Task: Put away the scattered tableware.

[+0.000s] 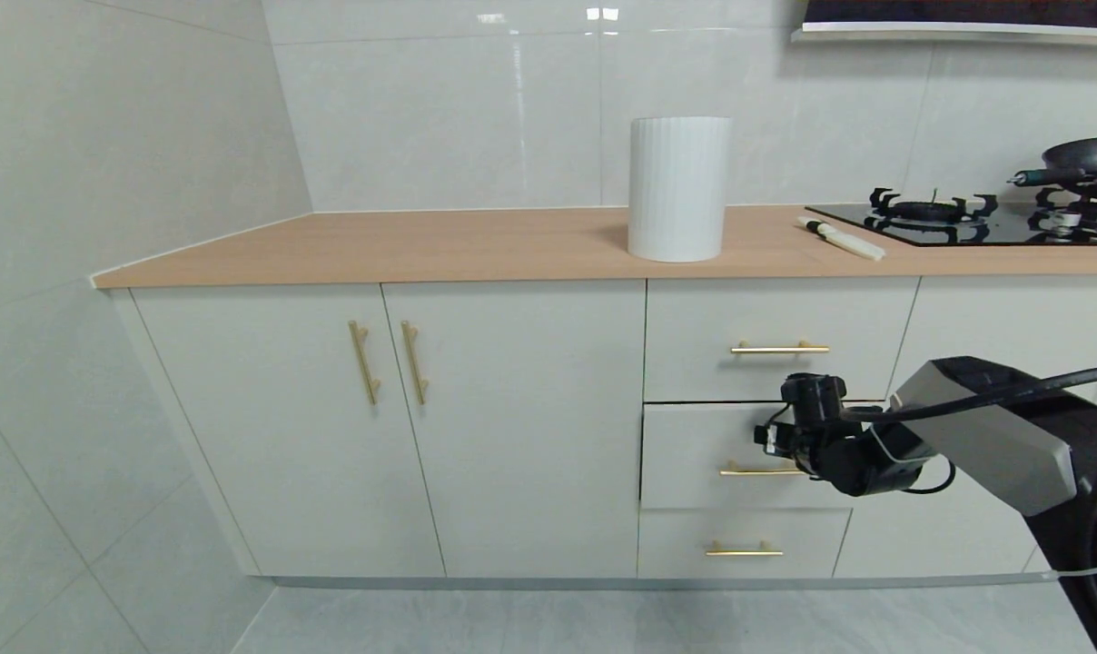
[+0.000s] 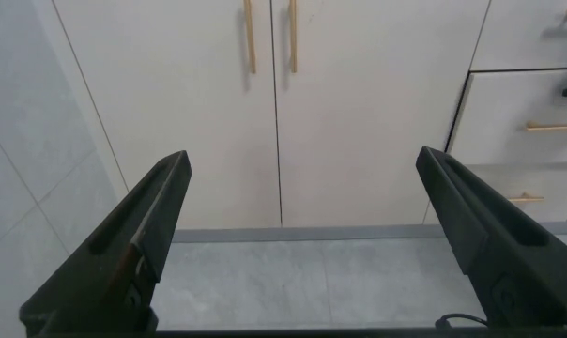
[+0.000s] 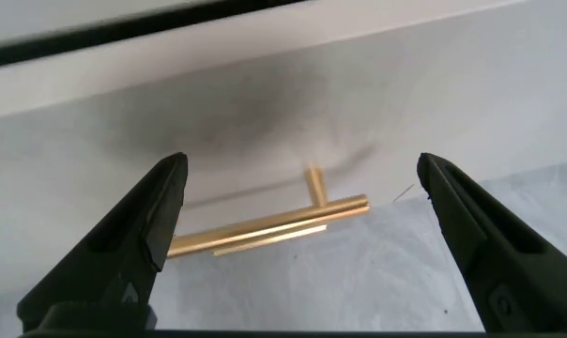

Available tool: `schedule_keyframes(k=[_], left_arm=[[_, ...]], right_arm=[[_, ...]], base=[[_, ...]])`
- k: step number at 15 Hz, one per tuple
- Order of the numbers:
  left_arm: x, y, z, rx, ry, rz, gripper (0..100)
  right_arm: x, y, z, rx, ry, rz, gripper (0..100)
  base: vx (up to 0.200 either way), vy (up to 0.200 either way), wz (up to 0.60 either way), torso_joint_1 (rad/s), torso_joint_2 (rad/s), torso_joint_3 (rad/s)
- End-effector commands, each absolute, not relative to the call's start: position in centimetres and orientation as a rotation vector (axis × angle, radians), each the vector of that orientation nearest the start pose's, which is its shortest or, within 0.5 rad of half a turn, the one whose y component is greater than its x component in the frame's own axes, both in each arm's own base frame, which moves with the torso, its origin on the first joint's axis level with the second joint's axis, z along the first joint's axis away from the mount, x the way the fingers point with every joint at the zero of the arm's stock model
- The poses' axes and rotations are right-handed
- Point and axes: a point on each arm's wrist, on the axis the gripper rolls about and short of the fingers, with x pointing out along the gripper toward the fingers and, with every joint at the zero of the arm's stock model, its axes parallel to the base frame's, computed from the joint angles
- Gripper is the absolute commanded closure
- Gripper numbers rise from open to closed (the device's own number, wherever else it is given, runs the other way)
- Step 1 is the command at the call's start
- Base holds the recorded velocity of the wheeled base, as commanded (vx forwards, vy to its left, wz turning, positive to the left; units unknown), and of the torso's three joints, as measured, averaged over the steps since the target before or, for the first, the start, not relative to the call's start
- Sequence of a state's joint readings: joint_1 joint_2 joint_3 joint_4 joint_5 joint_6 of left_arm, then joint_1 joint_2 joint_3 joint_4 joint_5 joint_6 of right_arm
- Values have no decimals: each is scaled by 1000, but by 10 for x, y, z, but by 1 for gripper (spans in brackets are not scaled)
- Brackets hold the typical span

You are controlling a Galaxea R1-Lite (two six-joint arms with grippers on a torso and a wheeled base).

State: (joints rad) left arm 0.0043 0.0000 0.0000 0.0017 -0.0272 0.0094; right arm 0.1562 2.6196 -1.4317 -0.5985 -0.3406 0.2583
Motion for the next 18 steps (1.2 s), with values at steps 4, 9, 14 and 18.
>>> schedule_keyframes(k=[4,9,14,18], left_arm=[[-23,-1,75,9,1,-23,0],[-23,-1,75,9,1,-23,0],[-23,-1,75,9,1,-23,0],[-23,-1,75,9,1,-23,0]], right_arm=[[487,66,-44,147,504,-282,0],[487,66,-40,153,492,-296,0],[437,58,26,153,497,-301,0],[340,43,131,178,380,-281,0]], base=[[0,0,0,0,0,0],[0,0,0,0,0,0],[0,0,0,0,0,0],[0,0,0,0,0,0]])
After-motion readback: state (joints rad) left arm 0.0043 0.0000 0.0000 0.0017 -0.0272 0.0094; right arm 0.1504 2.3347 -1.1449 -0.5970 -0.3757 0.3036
